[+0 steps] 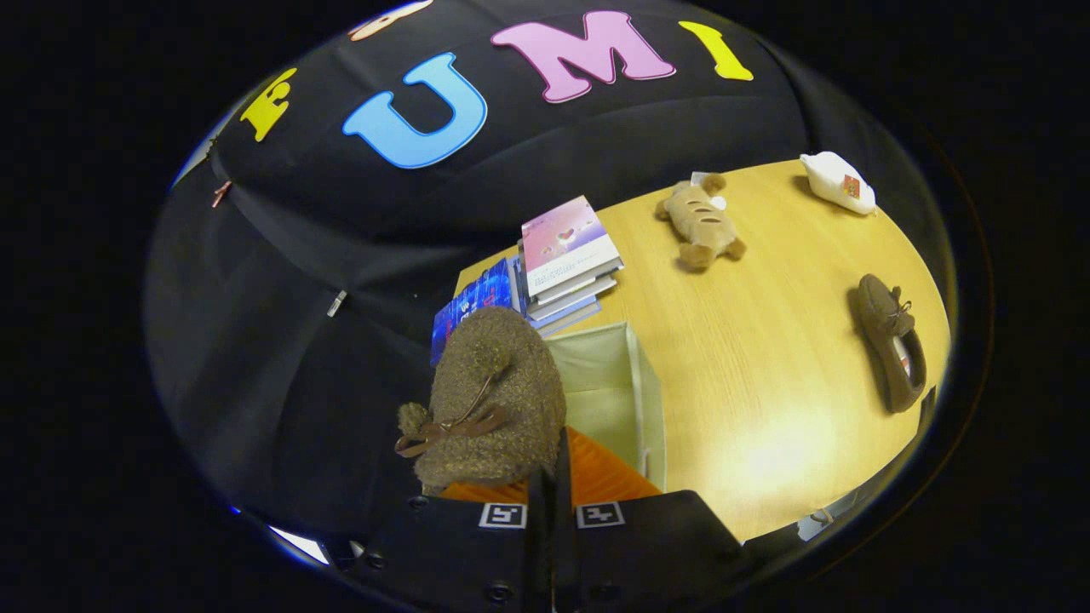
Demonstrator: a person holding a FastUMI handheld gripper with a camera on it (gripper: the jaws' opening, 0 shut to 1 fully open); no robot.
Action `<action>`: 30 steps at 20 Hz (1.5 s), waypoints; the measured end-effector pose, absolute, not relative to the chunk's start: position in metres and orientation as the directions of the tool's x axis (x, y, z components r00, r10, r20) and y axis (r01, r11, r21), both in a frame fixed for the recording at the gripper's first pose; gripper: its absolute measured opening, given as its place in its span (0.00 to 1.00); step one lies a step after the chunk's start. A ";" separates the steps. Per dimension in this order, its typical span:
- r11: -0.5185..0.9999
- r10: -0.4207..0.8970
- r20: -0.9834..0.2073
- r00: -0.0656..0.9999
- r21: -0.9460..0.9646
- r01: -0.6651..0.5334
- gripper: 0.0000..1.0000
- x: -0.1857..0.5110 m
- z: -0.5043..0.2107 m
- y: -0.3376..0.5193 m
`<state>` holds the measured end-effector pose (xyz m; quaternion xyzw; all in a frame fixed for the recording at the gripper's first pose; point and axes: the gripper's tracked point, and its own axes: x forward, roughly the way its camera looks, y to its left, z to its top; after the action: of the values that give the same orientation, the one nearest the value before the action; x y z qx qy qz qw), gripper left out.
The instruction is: Open the storage box then place both shoes into the box .Put the left shoe in first, then the right shoe, with the right side of both shoes facing outward in a uniform manner.
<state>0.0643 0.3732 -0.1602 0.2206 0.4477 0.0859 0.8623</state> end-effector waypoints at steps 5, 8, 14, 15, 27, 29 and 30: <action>0.900 0.310 -0.787 0.534 0.423 0.102 0.07 0.078 -0.208 0.403; 0.915 0.284 -0.815 0.506 0.387 0.110 0.07 0.083 -0.232 0.412; 0.926 0.305 -0.866 0.396 0.367 0.088 0.16 0.065 -0.278 0.439; 0.917 0.338 -0.864 0.374 0.391 0.074 0.22 0.061 -0.275 0.447; 0.926 0.377 -0.712 0.593 0.308 -0.219 0.99 0.048 -0.161 0.337; 0.945 0.327 -0.692 0.644 0.234 -0.229 0.99 0.047 -0.150 0.288; 0.954 0.300 -0.684 0.665 0.199 -0.225 0.99 0.047 -0.146 0.263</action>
<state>0.0470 0.2630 -0.1460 0.0486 0.3831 0.1441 0.9111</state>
